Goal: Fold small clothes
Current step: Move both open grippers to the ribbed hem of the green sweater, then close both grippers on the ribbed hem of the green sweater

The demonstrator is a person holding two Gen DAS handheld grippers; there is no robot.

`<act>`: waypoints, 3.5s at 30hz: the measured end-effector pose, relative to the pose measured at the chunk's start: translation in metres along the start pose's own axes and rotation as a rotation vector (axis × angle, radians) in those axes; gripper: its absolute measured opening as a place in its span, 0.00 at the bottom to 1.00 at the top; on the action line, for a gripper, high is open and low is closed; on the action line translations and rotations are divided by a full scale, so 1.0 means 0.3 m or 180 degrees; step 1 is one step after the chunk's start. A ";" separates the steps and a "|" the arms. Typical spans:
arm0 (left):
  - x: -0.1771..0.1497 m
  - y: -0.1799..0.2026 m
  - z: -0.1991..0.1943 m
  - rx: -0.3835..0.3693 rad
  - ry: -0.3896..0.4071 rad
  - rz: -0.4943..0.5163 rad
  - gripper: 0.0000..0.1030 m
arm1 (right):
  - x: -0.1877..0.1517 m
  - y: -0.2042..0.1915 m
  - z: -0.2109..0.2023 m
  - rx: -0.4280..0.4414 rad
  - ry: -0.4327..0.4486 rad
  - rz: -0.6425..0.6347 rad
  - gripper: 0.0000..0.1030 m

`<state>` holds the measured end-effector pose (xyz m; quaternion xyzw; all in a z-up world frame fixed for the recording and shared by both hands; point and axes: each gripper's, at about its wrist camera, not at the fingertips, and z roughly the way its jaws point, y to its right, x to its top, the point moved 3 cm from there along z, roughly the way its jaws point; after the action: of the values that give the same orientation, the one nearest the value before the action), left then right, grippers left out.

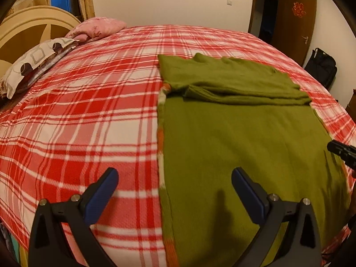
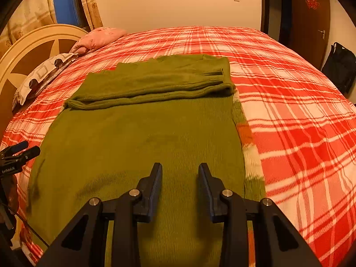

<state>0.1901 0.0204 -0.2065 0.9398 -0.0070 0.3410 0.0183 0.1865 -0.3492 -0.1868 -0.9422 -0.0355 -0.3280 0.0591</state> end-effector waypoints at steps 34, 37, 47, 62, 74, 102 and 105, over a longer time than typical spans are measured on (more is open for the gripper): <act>-0.311 0.087 -0.144 -0.0205 -0.0434 0.0115 1.00 | -0.314 -0.011 -0.192 -0.0055 -0.0147 0.0171 0.45; -0.355 0.098 -0.145 -0.0242 -0.0528 0.0117 1.00 | -0.343 0.008 -0.218 -0.0093 -0.0159 0.0204 0.45; -0.428 0.105 -0.163 -0.0360 -0.0685 0.0141 0.96 | -0.459 0.056 -0.314 -0.0159 -0.0201 0.0277 0.45; -0.457 0.078 -0.192 -0.0631 -0.0793 0.0000 0.71 | -0.551 0.118 -0.366 -0.0143 -0.0262 0.0492 0.45; -0.483 0.036 -0.219 -0.0817 -0.0891 -0.0154 0.47 | -0.580 0.131 -0.363 0.0090 -0.0296 0.0652 0.34; -0.233 -0.053 -0.370 -0.1443 0.0026 -0.0430 0.07 | -0.467 0.200 -0.545 0.1301 0.0606 0.1382 0.08; -0.174 -0.039 -0.372 -0.1459 0.0170 -0.0412 0.07 | -0.408 0.212 -0.576 0.1299 0.0732 0.1345 0.08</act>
<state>0.0789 0.0366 -0.1548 0.9003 -0.0235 0.3534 0.2531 -0.0086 -0.4389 -0.1341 -0.8541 0.1029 -0.3989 0.3175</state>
